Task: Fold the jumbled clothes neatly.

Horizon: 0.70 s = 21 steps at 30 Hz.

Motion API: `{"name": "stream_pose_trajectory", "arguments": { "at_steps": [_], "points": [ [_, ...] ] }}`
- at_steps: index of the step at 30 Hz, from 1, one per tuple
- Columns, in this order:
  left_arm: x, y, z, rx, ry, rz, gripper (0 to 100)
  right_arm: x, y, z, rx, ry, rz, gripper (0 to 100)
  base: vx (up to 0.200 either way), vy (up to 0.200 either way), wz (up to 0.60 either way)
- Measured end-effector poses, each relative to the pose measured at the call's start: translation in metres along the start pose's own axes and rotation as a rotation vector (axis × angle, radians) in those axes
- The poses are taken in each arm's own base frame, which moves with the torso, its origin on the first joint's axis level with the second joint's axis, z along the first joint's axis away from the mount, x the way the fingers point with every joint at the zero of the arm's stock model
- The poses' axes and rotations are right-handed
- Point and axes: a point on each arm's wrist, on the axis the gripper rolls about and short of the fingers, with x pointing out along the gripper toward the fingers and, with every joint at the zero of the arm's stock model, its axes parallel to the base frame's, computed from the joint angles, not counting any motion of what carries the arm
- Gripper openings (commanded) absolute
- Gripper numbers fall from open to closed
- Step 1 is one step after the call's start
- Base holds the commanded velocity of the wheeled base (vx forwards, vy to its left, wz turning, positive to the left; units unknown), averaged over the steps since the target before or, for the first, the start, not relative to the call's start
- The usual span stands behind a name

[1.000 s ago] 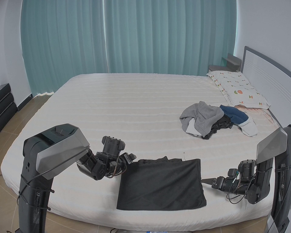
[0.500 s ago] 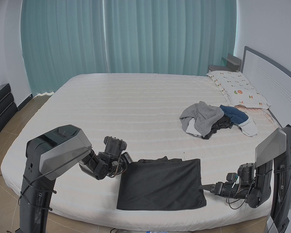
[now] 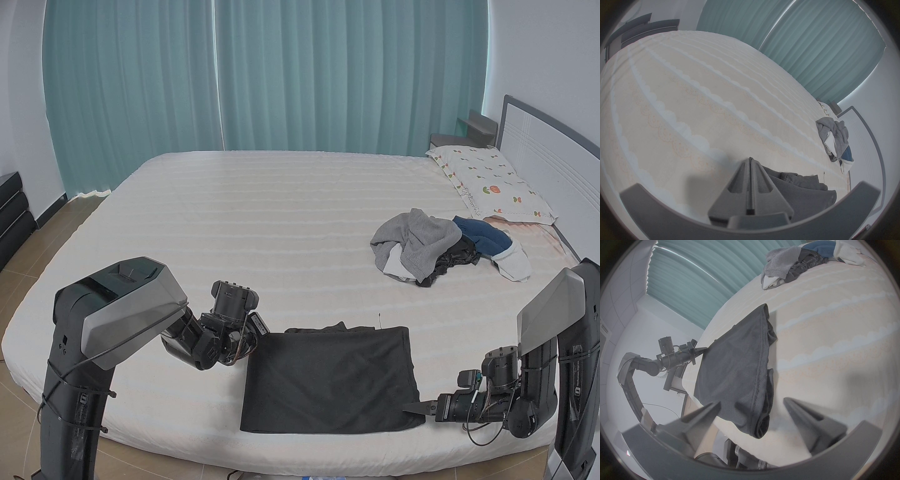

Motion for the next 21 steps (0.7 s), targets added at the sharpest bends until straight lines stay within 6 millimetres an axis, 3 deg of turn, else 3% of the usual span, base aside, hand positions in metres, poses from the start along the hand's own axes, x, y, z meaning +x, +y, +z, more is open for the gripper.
{"name": "stream_pose_trajectory", "arguments": {
  "at_steps": [17,18,21],
  "points": [
    [0.0003,0.0002,0.0003,0.001,0.000,0.000,0,-0.0083,-0.0065,-0.0080,-0.087,0.032,-0.033,0,0.000,0.000,0.00],
    [0.0003,0.0002,0.0003,0.001,0.000,0.000,0,-0.0084,-0.0065,-0.0081,-0.088,0.032,-0.033,100,0.000,0.000,0.00],
    [0.0004,0.0003,0.0003,0.001,0.001,0.000,0,-0.0084,-0.0069,-0.0082,-0.089,0.033,-0.035,100,0.000,0.000,0.00]
  ]
}}
